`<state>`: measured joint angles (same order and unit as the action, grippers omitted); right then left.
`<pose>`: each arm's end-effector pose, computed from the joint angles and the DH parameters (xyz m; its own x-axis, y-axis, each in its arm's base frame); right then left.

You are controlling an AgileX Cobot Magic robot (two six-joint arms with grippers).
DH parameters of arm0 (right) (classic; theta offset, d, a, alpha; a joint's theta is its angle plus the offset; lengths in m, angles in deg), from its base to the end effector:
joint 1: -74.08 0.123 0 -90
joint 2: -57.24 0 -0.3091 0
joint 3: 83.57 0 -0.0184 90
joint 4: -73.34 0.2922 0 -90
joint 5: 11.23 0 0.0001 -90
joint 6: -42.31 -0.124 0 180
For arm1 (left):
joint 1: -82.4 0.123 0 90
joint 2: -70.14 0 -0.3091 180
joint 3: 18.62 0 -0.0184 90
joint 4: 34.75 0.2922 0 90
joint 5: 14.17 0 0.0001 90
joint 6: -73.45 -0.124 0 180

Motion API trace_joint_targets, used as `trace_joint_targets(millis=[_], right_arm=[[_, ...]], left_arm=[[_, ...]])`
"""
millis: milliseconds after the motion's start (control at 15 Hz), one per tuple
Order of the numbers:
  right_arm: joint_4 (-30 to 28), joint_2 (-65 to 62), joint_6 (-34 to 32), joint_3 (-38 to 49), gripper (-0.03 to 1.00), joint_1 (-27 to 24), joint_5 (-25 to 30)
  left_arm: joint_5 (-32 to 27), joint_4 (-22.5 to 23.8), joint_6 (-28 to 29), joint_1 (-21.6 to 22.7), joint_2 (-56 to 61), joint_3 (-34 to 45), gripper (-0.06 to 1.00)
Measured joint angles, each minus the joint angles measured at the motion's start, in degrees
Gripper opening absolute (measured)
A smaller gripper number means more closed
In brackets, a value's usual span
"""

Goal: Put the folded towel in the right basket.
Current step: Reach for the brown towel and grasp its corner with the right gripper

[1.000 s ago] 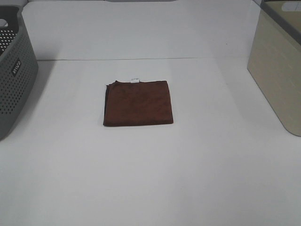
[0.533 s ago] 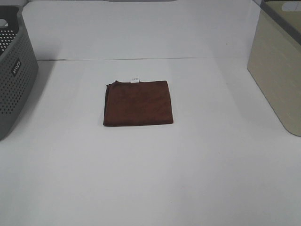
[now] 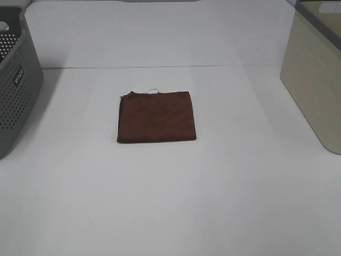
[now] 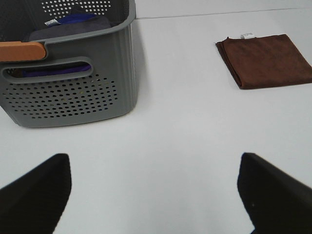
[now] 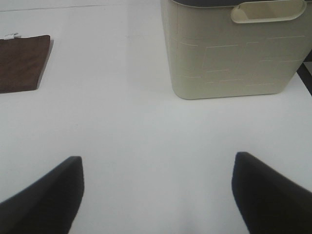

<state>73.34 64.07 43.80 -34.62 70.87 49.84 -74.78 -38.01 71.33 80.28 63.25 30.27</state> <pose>0.0349 -0.0020 0.2832 -0.4523 -0.0007 -0.8919 0.0443 0.9988 -0.0232 0.0351 -0.0074 0.2846 -0.4428 0.0254 -0.8963 0.0853 0.9963 -0.0139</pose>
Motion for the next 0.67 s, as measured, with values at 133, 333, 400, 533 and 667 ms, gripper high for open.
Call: trace_joint_targets(millis=[133,333,400,533,667], right_arm=[[0.00,0.00,0.00,0.00,0.78,0.00,0.00],[0.00,0.00,0.00,0.00,0.78,0.00,0.00],[0.00,0.00,0.00,0.00,0.78,0.00,0.00],[0.00,0.00,0.00,0.00,0.78,0.00,0.00],[0.00,0.00,0.00,0.00,0.78,0.00,0.00]], left_arm=[[0.00,0.00,0.00,0.00,0.00,0.00,0.88],[0.00,0.00,0.00,0.00,0.00,0.00,0.88],[0.00,0.00,0.00,0.00,0.00,0.00,0.88],[0.00,0.00,0.00,0.00,0.00,0.00,0.88],[0.00,0.00,0.00,0.00,0.00,0.00,0.88]])
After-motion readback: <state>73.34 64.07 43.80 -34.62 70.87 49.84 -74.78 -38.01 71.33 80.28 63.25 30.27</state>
